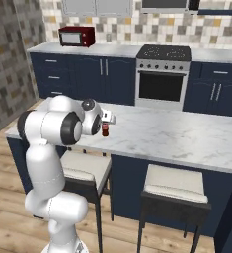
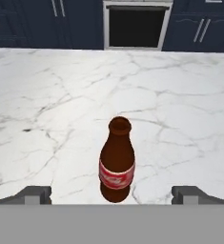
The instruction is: Place the large bottle from the dining counter next to the other large bottle outside the sink, and place the small bottle from the dining counter next to the other small bottle inside the sink.
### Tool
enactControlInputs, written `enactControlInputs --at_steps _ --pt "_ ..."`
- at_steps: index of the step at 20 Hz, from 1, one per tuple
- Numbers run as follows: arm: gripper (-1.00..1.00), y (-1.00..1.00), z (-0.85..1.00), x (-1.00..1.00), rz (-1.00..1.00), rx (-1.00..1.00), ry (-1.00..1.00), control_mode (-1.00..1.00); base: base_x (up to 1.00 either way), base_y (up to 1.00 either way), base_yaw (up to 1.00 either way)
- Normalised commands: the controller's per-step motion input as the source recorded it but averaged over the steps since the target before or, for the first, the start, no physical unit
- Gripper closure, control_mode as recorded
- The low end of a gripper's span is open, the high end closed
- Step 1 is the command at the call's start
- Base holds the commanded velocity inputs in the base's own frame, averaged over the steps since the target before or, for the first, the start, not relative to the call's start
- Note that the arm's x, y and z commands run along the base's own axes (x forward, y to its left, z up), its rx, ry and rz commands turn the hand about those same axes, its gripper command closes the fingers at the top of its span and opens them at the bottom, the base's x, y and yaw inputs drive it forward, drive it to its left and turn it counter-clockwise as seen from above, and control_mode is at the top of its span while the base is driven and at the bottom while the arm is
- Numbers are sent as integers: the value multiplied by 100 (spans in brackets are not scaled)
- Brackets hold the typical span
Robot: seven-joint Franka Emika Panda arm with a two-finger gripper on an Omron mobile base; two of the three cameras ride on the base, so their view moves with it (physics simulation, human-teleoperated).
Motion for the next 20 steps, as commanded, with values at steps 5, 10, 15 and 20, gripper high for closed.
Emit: enactControlInputs --at_steps 5,10,15,20 --pt "-100 -1 -8 15 0 0 0 -100 0 0 0" --pt "-100 -2 -9 10 0 0 0 -100 0 0 0" --pt "-100 -3 -7 11 0 0 0 -100 0 0 0" --pt "-100 -6 -3 9 0 0 0 -100 0 0 0"
